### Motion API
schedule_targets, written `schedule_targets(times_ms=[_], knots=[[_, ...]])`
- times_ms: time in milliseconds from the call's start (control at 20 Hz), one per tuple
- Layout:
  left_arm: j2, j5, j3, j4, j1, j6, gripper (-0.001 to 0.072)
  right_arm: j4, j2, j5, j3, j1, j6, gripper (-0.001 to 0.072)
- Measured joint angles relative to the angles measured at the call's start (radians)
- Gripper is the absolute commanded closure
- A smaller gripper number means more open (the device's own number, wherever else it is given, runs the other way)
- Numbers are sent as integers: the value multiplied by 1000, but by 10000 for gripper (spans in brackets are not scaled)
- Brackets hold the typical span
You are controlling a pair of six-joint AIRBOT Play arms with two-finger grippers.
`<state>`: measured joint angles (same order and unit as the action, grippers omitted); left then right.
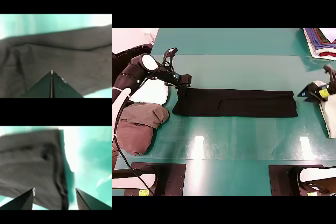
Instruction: Fold the shirts.
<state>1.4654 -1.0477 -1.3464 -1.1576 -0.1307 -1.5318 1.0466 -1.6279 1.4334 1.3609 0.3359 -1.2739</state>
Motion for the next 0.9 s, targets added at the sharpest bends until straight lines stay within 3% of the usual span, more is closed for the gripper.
schedule_targets(times_ms=[150, 250, 400, 450, 750, 900], knots=[[0, -2, -2, 103, -1, 8, 681, -89, -32, -3, -87, 40, 34, 125], [0, 5, 2, 151, -1, 11, 681, -145, -54, -12, -120, 33, 58, 184], [10, 4, 5, 188, -11, 11, 682, -175, -80, -45, -126, -16, 85, 613], [15, 5, 5, 196, -22, 11, 682, -184, -84, -56, -117, -33, 92, 695], [113, 140, -16, 217, -203, -7, 683, -205, -33, -31, 1, -114, 103, 696], [219, 184, -95, 219, -303, -16, 683, -213, 39, -9, 98, -173, 60, 696]])
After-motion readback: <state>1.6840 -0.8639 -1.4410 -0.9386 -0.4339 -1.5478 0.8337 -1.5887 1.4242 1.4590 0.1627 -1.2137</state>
